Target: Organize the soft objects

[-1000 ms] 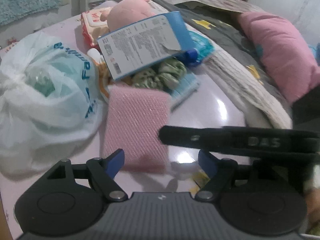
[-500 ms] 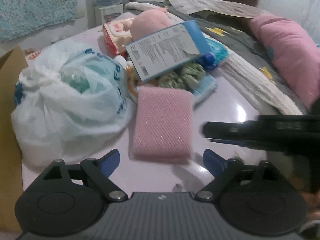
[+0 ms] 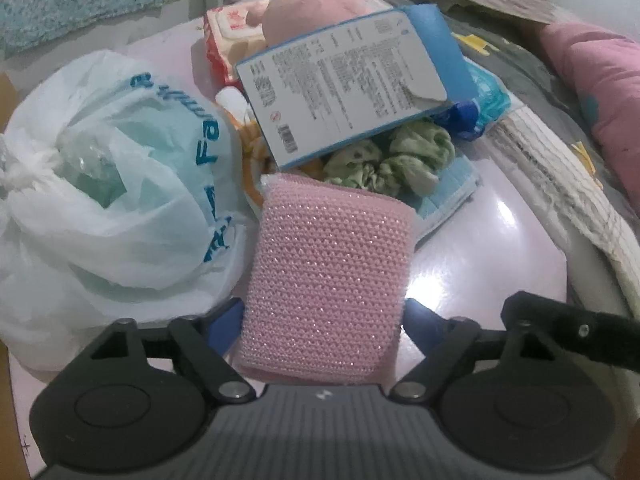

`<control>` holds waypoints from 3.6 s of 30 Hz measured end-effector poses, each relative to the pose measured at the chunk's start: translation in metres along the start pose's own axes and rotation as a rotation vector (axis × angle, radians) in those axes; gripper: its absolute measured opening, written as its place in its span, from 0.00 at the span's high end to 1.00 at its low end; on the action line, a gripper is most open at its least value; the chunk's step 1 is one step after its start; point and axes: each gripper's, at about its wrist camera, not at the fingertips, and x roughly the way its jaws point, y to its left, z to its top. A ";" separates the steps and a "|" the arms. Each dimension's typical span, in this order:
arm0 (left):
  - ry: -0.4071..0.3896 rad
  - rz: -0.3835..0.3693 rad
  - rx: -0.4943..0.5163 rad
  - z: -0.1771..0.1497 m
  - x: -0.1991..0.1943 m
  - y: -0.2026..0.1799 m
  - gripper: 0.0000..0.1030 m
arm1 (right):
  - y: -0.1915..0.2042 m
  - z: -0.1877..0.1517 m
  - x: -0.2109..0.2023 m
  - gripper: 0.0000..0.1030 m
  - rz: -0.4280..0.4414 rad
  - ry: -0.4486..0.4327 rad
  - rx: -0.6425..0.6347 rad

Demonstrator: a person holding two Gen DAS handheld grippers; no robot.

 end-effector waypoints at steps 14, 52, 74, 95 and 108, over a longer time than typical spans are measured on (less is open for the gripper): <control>-0.004 0.010 -0.110 -0.039 -0.044 0.027 0.19 | 0.016 0.016 -0.001 0.62 0.050 -0.062 -0.021; -0.025 0.049 -0.186 -0.072 -0.058 0.073 0.18 | 0.125 0.065 0.047 0.94 -0.087 -0.181 -0.644; -0.082 0.059 -0.210 -0.077 -0.072 0.073 0.18 | 0.156 -0.087 -0.036 0.95 -0.134 0.056 -1.267; -0.080 0.051 -0.223 -0.082 -0.072 0.079 0.18 | 0.137 -0.102 -0.068 0.31 0.060 0.167 -0.944; -0.075 0.042 -0.244 -0.085 -0.070 0.084 0.18 | 0.132 -0.053 -0.079 0.27 0.063 -0.010 -0.739</control>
